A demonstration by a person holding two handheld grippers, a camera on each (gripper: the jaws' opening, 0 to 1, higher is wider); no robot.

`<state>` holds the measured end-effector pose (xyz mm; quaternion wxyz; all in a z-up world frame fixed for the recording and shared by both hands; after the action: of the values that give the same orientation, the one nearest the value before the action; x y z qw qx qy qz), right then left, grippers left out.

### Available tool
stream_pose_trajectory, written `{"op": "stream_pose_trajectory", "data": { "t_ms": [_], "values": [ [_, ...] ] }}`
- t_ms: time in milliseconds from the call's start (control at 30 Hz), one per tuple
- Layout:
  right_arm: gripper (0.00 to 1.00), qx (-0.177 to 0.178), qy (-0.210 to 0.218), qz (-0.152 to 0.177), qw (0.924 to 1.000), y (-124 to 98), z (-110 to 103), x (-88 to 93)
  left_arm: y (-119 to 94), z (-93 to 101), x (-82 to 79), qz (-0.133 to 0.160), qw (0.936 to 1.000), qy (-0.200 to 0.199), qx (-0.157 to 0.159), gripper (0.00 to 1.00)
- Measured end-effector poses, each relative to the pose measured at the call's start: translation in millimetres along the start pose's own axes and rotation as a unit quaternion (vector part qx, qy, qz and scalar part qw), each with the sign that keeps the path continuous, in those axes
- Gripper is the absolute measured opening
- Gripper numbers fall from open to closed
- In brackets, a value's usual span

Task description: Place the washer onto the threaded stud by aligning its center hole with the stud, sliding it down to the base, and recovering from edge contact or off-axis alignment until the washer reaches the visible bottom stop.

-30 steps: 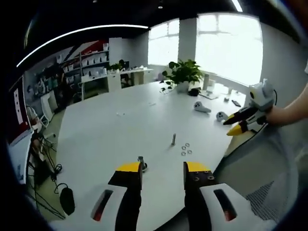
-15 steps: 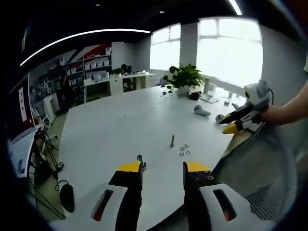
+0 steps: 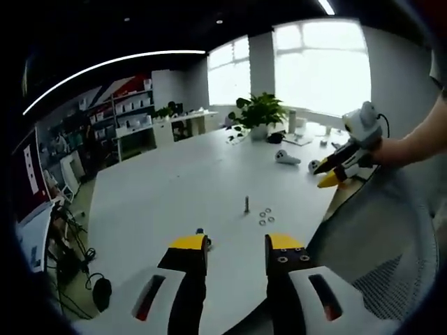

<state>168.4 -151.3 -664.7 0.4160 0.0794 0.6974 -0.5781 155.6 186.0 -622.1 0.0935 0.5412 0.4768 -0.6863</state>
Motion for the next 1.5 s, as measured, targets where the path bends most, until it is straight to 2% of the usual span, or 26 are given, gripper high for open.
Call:
{"op": "stream_pose_trajectory", "data": {
  "t_ms": [67,200,300,433,600,700,933,1233,1267,1400,1500],
  "values": [
    [0.36,0.003,0.001,-0.001,1.0000,-0.2,1.4,-0.5,-1.8,-2.9,0.2,0.005,1.0000,-0.005,-0.005,0.31],
    [0.36,0.008,0.006,0.004,0.9999,-1.8,3.0,-1.9,1.2,-10.5,0.2,0.009,0.9987,-0.048,0.013,0.32],
    [0.36,0.013,0.007,0.006,0.9999,-2.9,3.7,-1.7,-1.9,-13.5,3.0,0.012,0.9981,-0.060,0.006,0.31],
    [0.36,0.015,0.007,0.006,0.9999,-2.5,4.2,-1.8,-0.9,-9.6,0.4,0.014,0.9987,-0.049,0.006,0.31],
    [0.36,0.018,0.017,0.004,0.9997,-2.3,5.9,0.3,2.6,-0.9,0.5,0.003,0.9994,-0.023,0.025,0.31],
    [0.36,0.022,0.016,0.003,0.9996,-2.5,5.5,-0.2,4.2,-0.6,2.3,-0.008,0.9993,-0.018,0.031,0.31],
    [0.36,0.027,0.023,-0.002,0.9994,-1.9,7.4,1.4,3.9,0.6,1.6,-0.001,0.9990,-0.023,0.038,0.31],
    [0.35,0.022,0.025,-0.008,0.9994,-1.2,6.8,2.2,3.1,-1.5,0.0,0.004,0.9991,-0.026,0.033,0.32],
    [0.33,0.013,0.024,-0.003,0.9996,-1.0,5.4,1.2,3.0,-1.3,-0.1,0.006,0.9991,-0.027,0.032,0.32],
    [0.33,0.018,0.017,0.004,0.9997,-3.1,4.0,-0.4,3.0,-1.2,1.6,-0.003,0.9994,-0.022,0.025,0.32],
    [0.34,0.011,0.019,0.001,0.9998,-1.1,4.9,0.2,0.3,-4.1,-2.7,0.013,0.9997,-0.019,0.010,0.32]
  ]
}}
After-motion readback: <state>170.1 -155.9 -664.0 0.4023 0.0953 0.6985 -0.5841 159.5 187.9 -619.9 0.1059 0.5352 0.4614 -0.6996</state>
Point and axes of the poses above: the point that each gripper's makers call its tool centre point, and the gripper's own axes: y roughly forward along the fingers, z roughly to its right, x roughly out of its underside, the point moved 9 cm from there along -y, roughly backward along the fingers, and after that the axes turned 6 degrees about -z, right-handed, at the moved point
